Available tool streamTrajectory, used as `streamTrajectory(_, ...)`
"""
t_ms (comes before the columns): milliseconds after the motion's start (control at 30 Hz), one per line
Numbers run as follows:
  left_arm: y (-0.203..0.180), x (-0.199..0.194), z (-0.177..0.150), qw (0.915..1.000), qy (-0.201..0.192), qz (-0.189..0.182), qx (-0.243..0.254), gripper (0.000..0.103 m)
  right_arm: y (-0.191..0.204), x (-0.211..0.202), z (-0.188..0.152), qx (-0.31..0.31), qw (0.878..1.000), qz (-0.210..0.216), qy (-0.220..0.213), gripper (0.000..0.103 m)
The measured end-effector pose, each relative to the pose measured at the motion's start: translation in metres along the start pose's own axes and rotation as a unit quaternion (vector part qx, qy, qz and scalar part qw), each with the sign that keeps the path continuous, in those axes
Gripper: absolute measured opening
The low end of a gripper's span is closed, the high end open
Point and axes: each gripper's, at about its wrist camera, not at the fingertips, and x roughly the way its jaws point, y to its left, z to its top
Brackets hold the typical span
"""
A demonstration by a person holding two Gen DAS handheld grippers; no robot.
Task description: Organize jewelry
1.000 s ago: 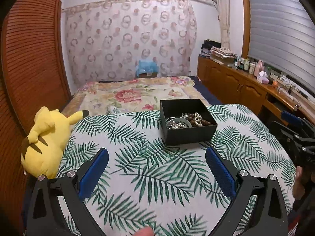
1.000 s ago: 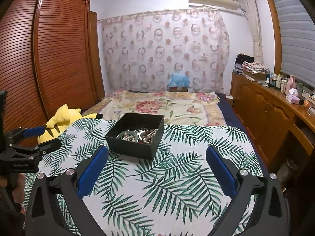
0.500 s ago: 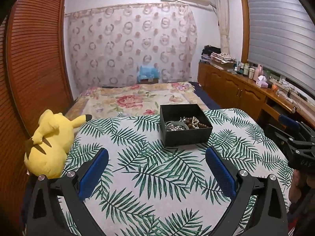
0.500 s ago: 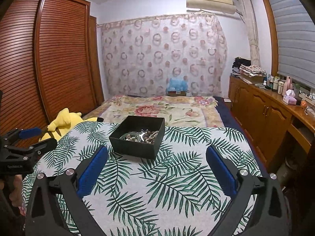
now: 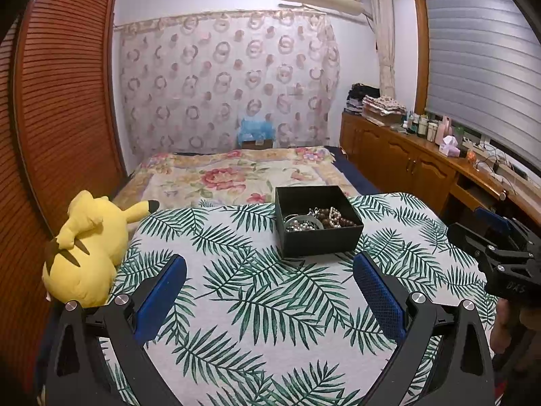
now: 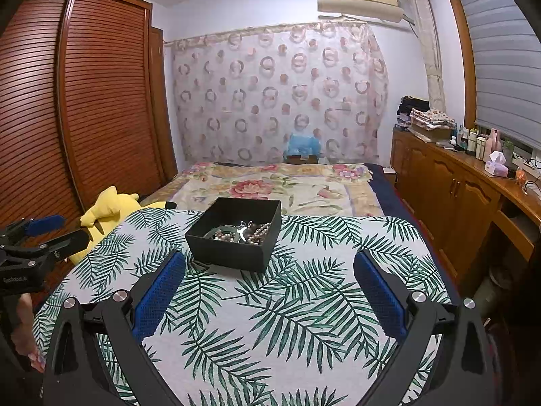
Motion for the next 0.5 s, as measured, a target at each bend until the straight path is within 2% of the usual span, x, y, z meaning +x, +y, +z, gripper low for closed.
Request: streamTrajectory(500,0.0003,0.0001,-0.0004,1.0000,0.000,-0.001,0.000,0.095,-0.0005,0.0001,-0.0006,0.001,1.000,0.000,0.000,0.100)
